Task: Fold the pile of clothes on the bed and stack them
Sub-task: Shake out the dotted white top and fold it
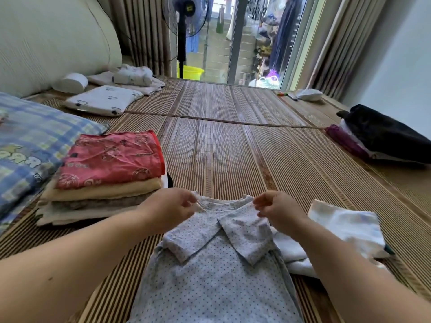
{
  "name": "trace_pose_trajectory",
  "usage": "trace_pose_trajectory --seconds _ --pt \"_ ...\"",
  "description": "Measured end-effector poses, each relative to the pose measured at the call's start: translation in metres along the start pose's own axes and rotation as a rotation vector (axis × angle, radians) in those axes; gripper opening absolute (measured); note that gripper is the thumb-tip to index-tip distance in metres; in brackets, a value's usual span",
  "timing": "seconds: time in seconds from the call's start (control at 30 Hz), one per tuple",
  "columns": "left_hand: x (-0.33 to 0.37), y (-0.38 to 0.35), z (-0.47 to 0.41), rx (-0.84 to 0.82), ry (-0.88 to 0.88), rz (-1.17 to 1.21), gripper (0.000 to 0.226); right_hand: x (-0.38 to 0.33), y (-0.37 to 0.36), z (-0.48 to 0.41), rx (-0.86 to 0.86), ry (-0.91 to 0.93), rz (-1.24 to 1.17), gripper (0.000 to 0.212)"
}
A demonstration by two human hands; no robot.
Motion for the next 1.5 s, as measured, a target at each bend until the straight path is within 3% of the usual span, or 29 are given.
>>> trace_pose_trajectory --seconds 0.07,0.17,0.23,0.4,0.53,0.6,0.7,0.77,0.9,0.97,1.03,1.1,1.2,1.37,1.5 --pt "0.0 -0.022 0.002 -0.045 -0.109 -0.172 0.045 0.001 -0.022 0.005 -0.061 0.148 0.223 0.027" --pt "-0.021 -0.076 0.007 -0.242 -0.12 -0.371 0.073 0.027 -0.075 0.017 -0.294 0.243 0.553 0.072" --pt "-0.03 -0.094 0.008 -0.251 -0.107 -0.445 0.079 0.041 -0.088 0.018 -0.294 0.289 0.728 0.078" --pt "-0.022 -0.106 -0.013 -0.213 -0.116 -0.456 0.082 0.061 -0.058 0.003 -0.188 0.249 0.789 0.082" --pt "-0.004 -0.114 -0.043 -0.263 -0.11 -0.414 0.08 0.089 -0.022 -0.007 -0.191 0.132 0.822 0.099" --pt "0.007 -0.107 -0.06 -0.256 -0.074 -0.275 0.07 0.083 -0.009 -0.013 -0.141 0.107 0.643 0.098" --pt "0.008 -0.068 -0.09 0.015 0.048 0.002 0.037 0.067 0.022 -0.033 0.152 0.059 0.183 0.069" --pt "-0.002 -0.054 -0.105 0.113 0.166 0.046 0.036 0.073 0.031 -0.048 0.23 -0.072 0.008 0.062" --pt "-0.02 -0.059 -0.12 -0.043 0.393 -0.061 0.028 0.079 0.017 -0.065 0.136 -0.212 0.109 0.063" --pt "-0.021 -0.057 -0.125 -0.103 0.434 -0.015 0.031 0.079 0.016 -0.068 0.103 -0.25 0.116 0.038" --pt "-0.017 -0.058 -0.128 -0.146 0.442 0.217 0.024 0.078 0.016 -0.069 0.076 -0.273 -0.045 0.018" --pt "-0.003 -0.051 -0.126 -0.169 0.402 0.486 0.013 0.073 0.022 -0.068 0.045 -0.269 -0.28 0.015" --pt "0.019 -0.018 -0.121 -0.101 0.291 0.659 0.014 0.041 0.036 -0.057 -0.027 -0.167 -0.64 0.014" --pt "0.055 0.057 -0.097 0.081 0.1 0.768 0.017 -0.019 0.093 -0.021 0.045 0.026 -0.886 0.027" --pt "0.096 0.12 -0.056 0.14 -0.06 0.892 0.028 -0.071 0.14 0.026 0.123 0.155 -0.943 0.029"
Point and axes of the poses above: each hand's wrist, its own z-axis away from the middle knuckle, its own y-axis out of the back of the hand, x = y × z, the point moved 10 cm from there along -z, towards the middle knuckle, and after that the axes turned 3 degrees about x, right-handed, at the moved point
